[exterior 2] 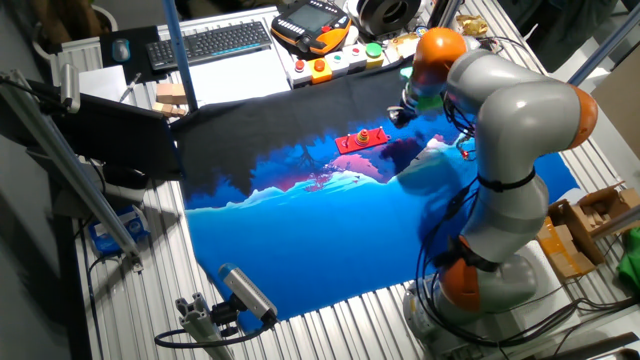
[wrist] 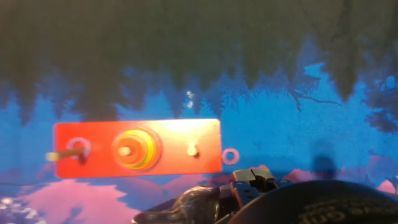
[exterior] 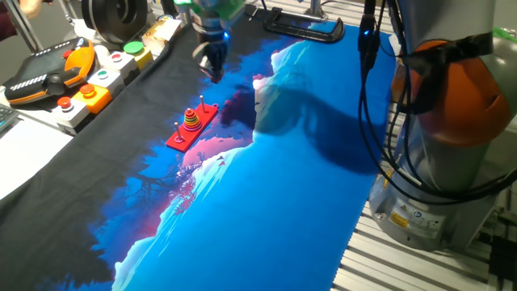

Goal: Take out one Hanoi block and throw it aside

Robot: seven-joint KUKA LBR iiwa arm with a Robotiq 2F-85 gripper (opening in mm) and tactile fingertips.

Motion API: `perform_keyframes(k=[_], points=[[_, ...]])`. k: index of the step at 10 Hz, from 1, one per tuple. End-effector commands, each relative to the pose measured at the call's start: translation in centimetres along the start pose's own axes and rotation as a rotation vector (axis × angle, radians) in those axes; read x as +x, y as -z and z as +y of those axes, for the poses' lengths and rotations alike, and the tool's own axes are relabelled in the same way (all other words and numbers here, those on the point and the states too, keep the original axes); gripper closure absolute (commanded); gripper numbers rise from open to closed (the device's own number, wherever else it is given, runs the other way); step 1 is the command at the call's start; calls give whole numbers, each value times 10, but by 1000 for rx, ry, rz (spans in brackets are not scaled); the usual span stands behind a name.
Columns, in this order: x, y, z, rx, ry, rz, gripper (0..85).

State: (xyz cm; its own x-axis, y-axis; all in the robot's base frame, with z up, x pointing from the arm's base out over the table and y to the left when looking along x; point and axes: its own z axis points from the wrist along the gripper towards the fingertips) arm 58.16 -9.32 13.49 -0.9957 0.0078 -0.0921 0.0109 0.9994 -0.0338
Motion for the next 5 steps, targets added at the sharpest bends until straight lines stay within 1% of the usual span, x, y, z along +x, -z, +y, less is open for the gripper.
perform_keyframes(k=[1, 3, 5], points=[[-3, 28, 8, 11, -3, 4, 843], [-4, 53, 28, 4, -33, 15, 843], [-1, 70, 44, 10, -43, 19, 843]])
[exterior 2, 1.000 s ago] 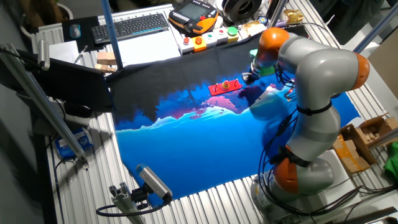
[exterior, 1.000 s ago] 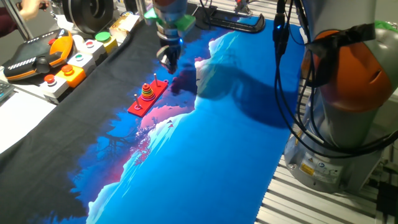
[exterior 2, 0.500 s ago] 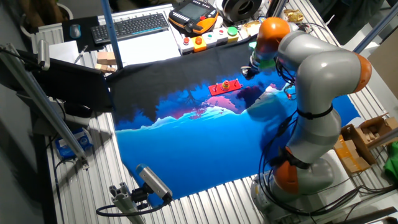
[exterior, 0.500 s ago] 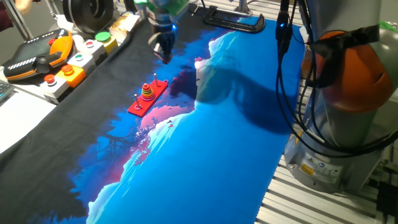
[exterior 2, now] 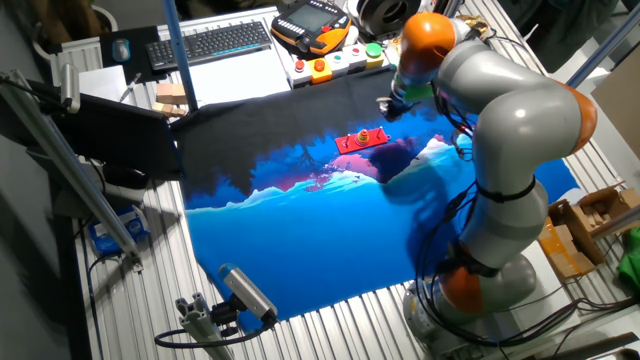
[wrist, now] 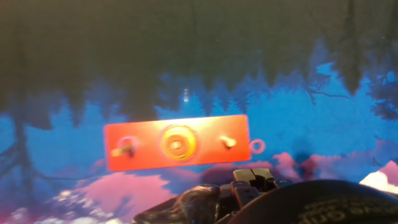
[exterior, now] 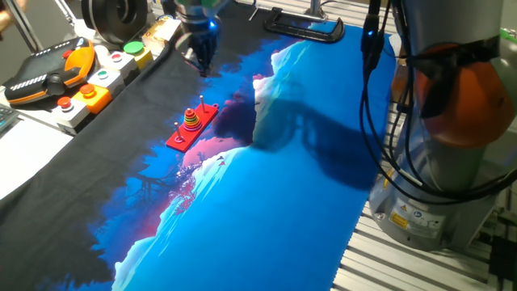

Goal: Take out one Hanoi block and throw it aside

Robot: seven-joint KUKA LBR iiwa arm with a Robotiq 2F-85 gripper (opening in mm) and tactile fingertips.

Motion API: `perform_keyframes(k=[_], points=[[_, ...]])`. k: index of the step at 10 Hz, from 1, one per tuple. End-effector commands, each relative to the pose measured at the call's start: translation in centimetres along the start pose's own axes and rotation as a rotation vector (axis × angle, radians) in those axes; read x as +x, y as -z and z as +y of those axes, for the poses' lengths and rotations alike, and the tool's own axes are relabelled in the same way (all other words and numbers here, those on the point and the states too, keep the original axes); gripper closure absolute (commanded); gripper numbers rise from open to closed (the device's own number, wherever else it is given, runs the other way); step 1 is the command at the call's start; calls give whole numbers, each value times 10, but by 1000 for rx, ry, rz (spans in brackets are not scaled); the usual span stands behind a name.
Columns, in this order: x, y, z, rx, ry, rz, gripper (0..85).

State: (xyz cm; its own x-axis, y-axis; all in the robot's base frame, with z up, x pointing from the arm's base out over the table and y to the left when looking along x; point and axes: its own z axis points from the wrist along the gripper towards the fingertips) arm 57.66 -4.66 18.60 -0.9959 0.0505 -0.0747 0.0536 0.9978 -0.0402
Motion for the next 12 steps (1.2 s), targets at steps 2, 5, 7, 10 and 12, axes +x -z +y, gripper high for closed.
perform_keyframes(k=[2, 5, 7, 10, 12], points=[[1, 24, 9, -8, -9, 10, 843], [-1, 20, 10, -26, -1, 26, 843], [-3, 17, 15, -35, 22, 37, 830], [-3, 14, 19, -31, 19, 32, 337], [-3, 14, 19, -28, 14, 29, 323]])
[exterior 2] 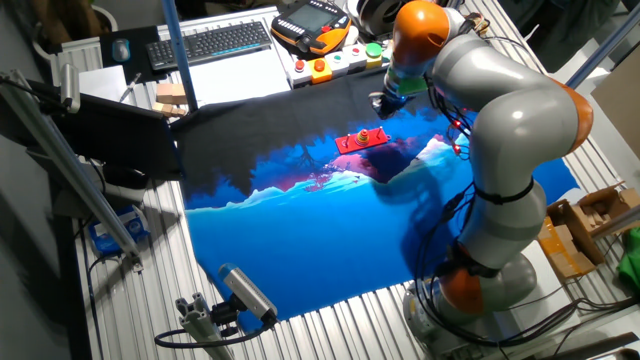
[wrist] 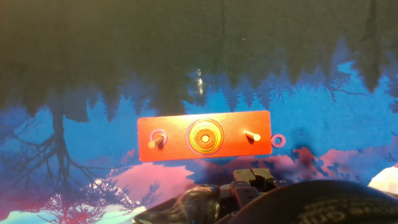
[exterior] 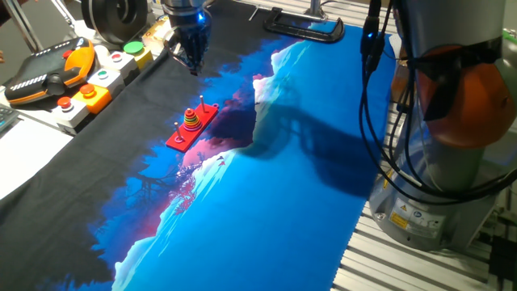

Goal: Take out one Hanoi block and throw it aside

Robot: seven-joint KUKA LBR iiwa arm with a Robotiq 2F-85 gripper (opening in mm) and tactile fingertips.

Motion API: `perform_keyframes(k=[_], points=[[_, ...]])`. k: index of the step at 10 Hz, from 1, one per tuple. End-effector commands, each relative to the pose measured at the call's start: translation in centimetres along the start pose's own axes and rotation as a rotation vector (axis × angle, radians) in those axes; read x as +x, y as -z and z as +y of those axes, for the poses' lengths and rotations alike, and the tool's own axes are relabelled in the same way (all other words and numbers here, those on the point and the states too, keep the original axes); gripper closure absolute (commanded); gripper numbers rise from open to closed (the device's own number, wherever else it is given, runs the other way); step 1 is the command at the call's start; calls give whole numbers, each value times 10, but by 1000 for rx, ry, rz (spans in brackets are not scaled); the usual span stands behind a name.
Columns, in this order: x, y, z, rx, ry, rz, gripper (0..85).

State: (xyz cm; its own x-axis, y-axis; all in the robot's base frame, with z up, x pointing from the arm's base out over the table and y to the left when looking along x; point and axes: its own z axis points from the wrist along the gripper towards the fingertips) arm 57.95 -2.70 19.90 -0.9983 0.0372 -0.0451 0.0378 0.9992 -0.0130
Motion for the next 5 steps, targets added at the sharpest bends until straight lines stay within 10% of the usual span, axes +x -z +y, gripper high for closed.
perform_keyframes(k=[1, 5], points=[[0, -1, 0, 1, 2, 0, 320], [-1, -2, 1, -3, -6, -2, 33]])
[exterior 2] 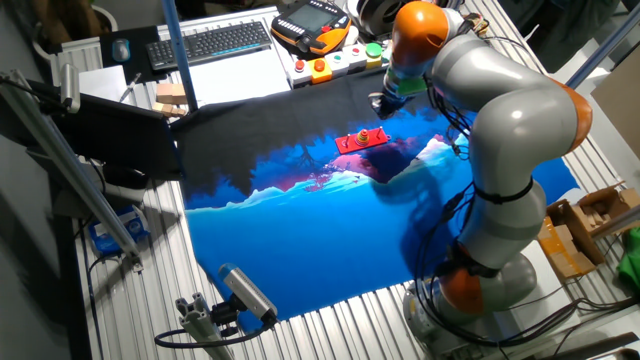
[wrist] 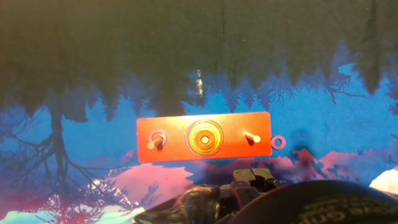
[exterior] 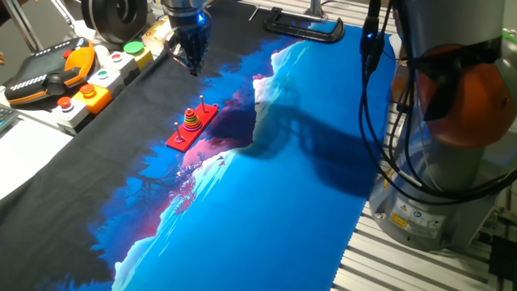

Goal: Take out one Hanoi block and throw it aside

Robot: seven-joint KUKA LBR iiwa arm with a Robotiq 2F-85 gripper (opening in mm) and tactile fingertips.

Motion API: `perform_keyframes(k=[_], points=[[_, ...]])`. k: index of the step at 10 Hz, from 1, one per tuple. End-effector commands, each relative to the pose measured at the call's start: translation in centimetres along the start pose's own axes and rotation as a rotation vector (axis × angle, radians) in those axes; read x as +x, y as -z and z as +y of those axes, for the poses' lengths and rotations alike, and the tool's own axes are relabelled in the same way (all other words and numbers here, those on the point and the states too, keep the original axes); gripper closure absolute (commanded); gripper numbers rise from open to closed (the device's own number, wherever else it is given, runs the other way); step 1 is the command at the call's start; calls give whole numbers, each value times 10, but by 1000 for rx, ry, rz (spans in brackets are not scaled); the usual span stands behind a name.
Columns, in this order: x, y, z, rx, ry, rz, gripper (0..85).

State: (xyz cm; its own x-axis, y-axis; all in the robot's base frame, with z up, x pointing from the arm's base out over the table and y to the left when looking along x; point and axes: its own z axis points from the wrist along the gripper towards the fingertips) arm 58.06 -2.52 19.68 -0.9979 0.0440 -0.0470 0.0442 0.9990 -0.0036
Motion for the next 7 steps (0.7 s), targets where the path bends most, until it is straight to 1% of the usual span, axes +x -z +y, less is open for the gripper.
perform_keyframes(k=[1, 2, 3, 4, 7], points=[[0, 0, 0, -7, 0, 7, 227], [0, 0, 0, -10, 11, 18, 433], [0, 0, -1, -20, 17, 29, 660], [0, 1, -1, -24, 16, 34, 843], [1, 2, 0, -21, 27, 38, 843]])
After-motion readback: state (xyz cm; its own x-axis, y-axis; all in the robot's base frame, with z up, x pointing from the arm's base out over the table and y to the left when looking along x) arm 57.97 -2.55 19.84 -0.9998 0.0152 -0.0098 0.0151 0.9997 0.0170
